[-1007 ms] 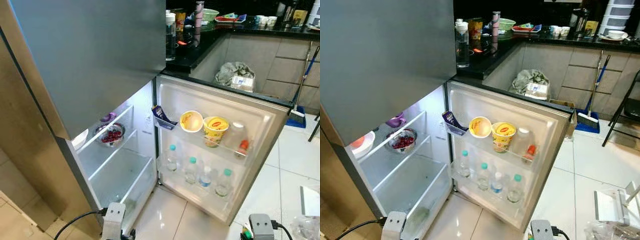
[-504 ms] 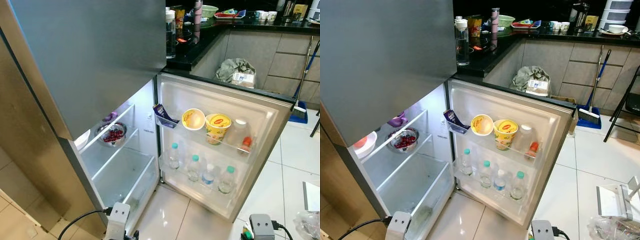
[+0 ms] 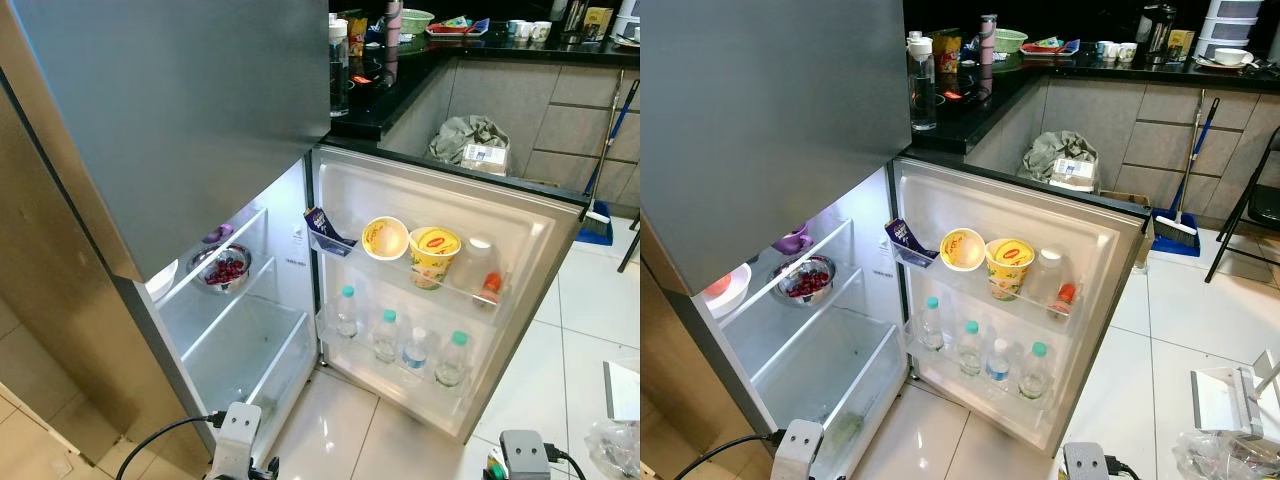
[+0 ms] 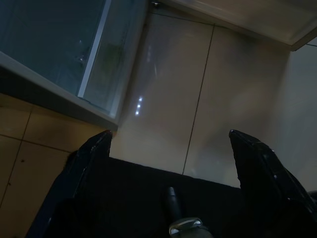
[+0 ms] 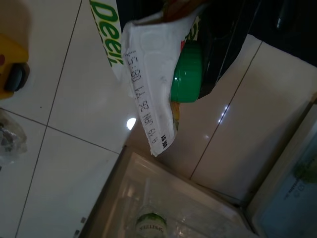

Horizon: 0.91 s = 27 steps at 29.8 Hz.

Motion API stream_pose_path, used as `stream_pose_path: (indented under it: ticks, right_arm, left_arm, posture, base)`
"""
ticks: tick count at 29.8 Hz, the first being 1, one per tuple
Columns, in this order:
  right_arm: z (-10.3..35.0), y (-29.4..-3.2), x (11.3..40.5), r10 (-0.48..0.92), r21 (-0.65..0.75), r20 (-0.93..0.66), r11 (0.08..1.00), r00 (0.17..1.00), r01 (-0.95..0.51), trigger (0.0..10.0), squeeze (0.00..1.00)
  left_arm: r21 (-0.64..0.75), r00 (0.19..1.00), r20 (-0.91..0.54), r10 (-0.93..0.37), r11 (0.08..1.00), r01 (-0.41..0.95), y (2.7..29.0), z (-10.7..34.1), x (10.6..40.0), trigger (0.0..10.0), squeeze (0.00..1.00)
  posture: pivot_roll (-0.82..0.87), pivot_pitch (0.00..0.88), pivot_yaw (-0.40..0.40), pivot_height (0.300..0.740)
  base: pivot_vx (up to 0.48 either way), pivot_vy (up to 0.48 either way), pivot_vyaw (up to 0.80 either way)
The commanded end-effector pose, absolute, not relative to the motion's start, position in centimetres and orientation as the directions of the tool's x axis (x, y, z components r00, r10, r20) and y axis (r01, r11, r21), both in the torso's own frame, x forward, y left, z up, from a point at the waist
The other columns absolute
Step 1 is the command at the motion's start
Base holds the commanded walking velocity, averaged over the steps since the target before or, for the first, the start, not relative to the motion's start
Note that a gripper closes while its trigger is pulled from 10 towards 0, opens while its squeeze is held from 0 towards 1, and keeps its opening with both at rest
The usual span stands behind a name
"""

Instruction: Restocking fridge

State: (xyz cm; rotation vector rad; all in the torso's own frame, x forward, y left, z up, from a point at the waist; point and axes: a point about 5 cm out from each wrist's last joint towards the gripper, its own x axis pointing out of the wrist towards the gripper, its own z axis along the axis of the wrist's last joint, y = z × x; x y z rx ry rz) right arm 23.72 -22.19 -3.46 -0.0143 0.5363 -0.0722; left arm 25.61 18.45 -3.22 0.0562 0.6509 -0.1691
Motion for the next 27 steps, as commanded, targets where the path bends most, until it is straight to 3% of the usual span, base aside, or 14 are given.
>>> stream_pose_path:
  ticks: [1, 12, 27]
  right_arm:
    - [-4.04, -22.28, 22.97, -0.089, -0.014, -0.535, 0.995, 0.84, 0.096, 10.0, 0.0]
    - [-4.06, -22.45, 22.87, -0.098, -0.018, -0.536, 0.994, 0.839, 0.105, 10.0, 0.0]
    - [-4.11, -22.4, 22.82, -0.099, -0.016, -0.537, 0.994, 0.838, 0.106, 10.0, 0.0]
  left_arm:
    - [0.004, 0.771, -0.622, -0.14, 0.983, 0.181, 18.65, -3.53, 25.21, 10.0, 0.0]
    - [0.001, 0.774, -0.617, -0.144, 0.983, 0.184, 18.63, -3.39, 25.39, 10.0, 0.0]
    - [-0.002, 0.778, -0.611, -0.147, 0.983, 0.184, 18.64, -3.32, 25.43, 10.0, 0.0]
  posture:
    - [-0.11, 0.084, 0.03, 0.74]
    - [-0.12, 0.083, 0.033, 0.74]
    - [-0.11, 0.087, 0.031, 0.74]
  base:
    - [0.0, 0.0, 0.0]
    - [0.0, 0.0, 0.0]
    - [0.328, 0.0, 0.0]
